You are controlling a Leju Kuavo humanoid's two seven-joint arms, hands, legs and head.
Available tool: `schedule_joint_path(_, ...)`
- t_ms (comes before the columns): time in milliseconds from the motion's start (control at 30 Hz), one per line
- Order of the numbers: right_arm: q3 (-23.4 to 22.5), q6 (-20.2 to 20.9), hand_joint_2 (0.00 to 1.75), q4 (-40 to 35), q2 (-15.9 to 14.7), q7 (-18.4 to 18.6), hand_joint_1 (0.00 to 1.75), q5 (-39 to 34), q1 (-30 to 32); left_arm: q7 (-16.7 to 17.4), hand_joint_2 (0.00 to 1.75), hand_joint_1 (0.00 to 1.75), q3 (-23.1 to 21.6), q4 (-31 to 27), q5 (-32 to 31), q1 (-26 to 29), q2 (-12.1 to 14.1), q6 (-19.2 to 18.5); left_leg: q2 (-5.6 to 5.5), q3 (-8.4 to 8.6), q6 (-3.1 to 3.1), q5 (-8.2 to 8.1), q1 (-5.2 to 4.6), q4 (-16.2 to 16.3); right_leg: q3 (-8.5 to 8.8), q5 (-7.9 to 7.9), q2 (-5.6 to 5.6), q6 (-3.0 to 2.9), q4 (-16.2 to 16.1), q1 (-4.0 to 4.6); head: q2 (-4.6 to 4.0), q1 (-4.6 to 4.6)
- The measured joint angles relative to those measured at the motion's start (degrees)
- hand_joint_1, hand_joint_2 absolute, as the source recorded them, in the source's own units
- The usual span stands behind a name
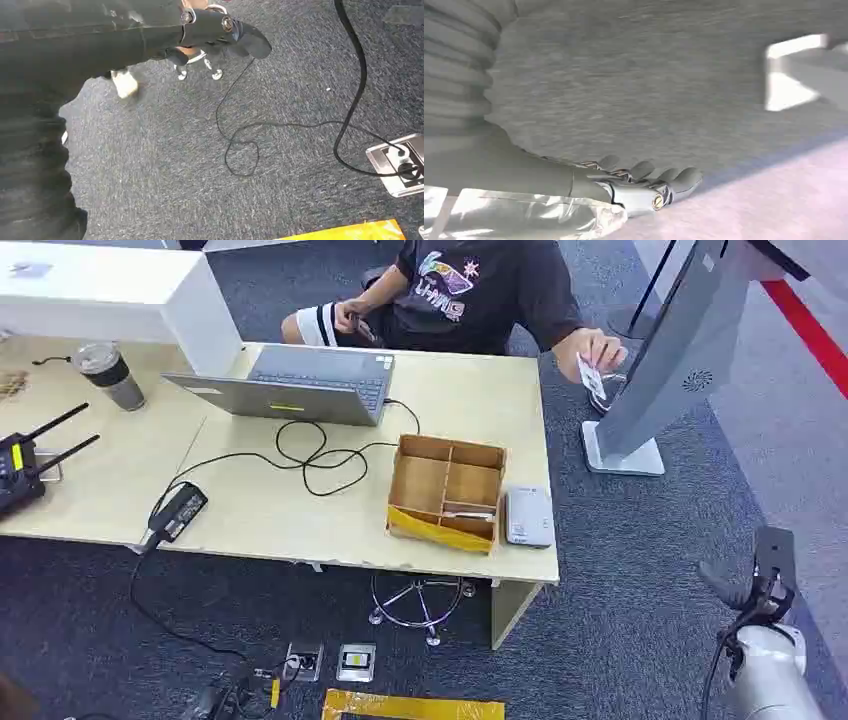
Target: Pass the card to the sensor for recognition and then transmit it.
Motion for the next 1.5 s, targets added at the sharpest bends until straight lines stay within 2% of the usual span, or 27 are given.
schedule_joint_path(100,0.24,-1.51,1.75,-2.71,0.02,-1.27,0.00,-0.57,-1.76,0.04,1.75,0.00,0.00,0.00,-0.04,0.00,-0.07,0.02,-0.05,-0.01,0.02,0.03,0.00,0.00,0.03,0.01,-0.05,0.00,0.01,0.00,0.02,0.00)
schedule_joint_path(200,1.97,-4.38,1.75,-6.71,0.07,-0.98,0.00,-0.70,-3.09,0.26,1.75,0.00,-0.02,0.00,-0.20,0.00,-0.11,0.04,-0.07,-0.01,0.01,0.04,0.00,0.00,0.04,0.01,-0.06,0.00,0.02,0.00,0.00,0.00)
schedule_joint_path(367,6.10,-7.80,1.75,-15.57,0.22,2.58,0.00,1.45,-4.11,0.44,1.75,0.00,-0.02,0.00,-0.57,-0.04,-0.17,0.04,-0.09,0.01,0.01,0.04,0.00,0.00,0.04,0.01,-0.07,0.00,0.01,0.00,0.02,0.00)
schedule_joint_path(500,8.77,-8.74,1.75,-21.29,0.48,4.13,0.00,3.17,-4.14,0.48,1.75,0.00,-0.02,0.00,-0.61,-0.08,-0.22,0.04,-0.07,0.01,0.01,0.04,0.00,0.00,0.04,0.01,-0.05,0.00,0.02,0.00,0.02,0.00)
schedule_joint_path(700,13.64,-10.53,1.75,-31.00,0.94,5.13,0.00,13.28,-4.26,0.52,1.75,0.00,-0.02,0.00,-0.66,-0.19,-0.37,0.02,-0.08,0.00,0.01,0.04,0.01,0.00,0.07,0.01,-0.07,0.00,0.03,0.01,0.00,0.02)
schedule_joint_path(867,17.55,-8.95,1.75,-39.57,2.03,6.17,0.00,22.87,-4.29,0.52,1.75,0.00,-0.02,0.00,-0.66,-0.38,-0.44,-0.04,-0.10,0.00,0.01,0.04,0.01,0.00,0.05,0.01,-0.06,0.00,0.05,0.01,0.00,0.00)
schedule_joint_path(1033,22.43,-4.65,1.75,-48.85,4.75,6.56,0.00,32.49,-4.32,0.57,1.75,0.00,-0.02,0.00,-0.57,-0.82,-0.55,-0.13,-0.09,0.02,0.00,0.05,0.05,-0.01,0.05,0.00,-0.06,0.00,0.05,0.06,0.02,0.00)
schedule_joint_path(1267,27.62,-1.97,1.75,-56.03,7.26,5.93,0.00,34.27,-4.32,0.57,1.75,0.00,-0.02,0.00,-0.61,-1.12,-0.70,-0.26,-0.10,0.02,0.00,0.05,0.04,-0.01,0.05,0.00,-0.04,0.00,0.04,0.05,0.02,0.02)
schedule_joint_path(1500,30.71,-0.43,1.75,-58.79,8.35,5.05,0.00,34.71,-4.32,0.57,1.75,0.00,-0.02,0.00,-0.70,-1.28,-0.76,-0.42,-0.11,0.02,-0.01,0.05,0.04,-0.01,0.04,0.00,-0.06,0.00,0.02,0.04,0.02,0.02)
